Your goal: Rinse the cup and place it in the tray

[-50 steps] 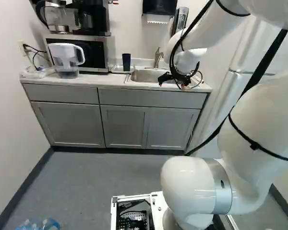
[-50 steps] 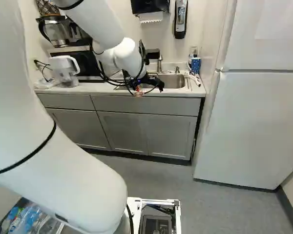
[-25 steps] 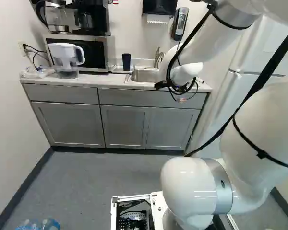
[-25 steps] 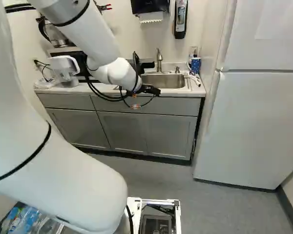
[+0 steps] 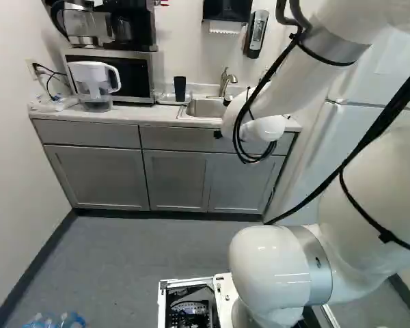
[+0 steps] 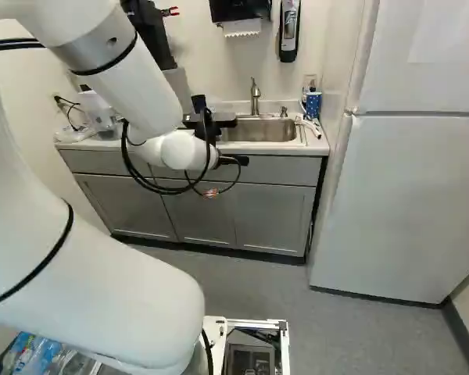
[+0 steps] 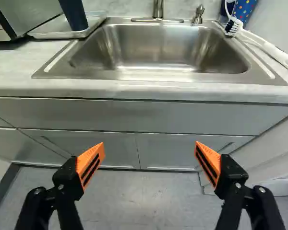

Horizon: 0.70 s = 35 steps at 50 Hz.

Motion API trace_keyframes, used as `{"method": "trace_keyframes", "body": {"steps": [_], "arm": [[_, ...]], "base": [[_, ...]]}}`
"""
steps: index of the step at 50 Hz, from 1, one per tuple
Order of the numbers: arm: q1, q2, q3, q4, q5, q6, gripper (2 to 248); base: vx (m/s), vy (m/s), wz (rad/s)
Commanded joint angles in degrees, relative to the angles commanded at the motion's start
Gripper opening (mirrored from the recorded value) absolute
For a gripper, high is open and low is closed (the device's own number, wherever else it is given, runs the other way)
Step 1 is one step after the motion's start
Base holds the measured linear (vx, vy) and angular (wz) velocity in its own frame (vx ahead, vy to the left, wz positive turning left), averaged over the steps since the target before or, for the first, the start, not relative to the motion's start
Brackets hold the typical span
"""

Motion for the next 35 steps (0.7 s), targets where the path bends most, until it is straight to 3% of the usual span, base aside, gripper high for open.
{"method": "trace_keyframes", "body": {"steps": [35], "arm": [[2.8,2.8,11.2,-0.9,15.8,1.4,247]], "base": [[0.0,0.0,0.0]]}}
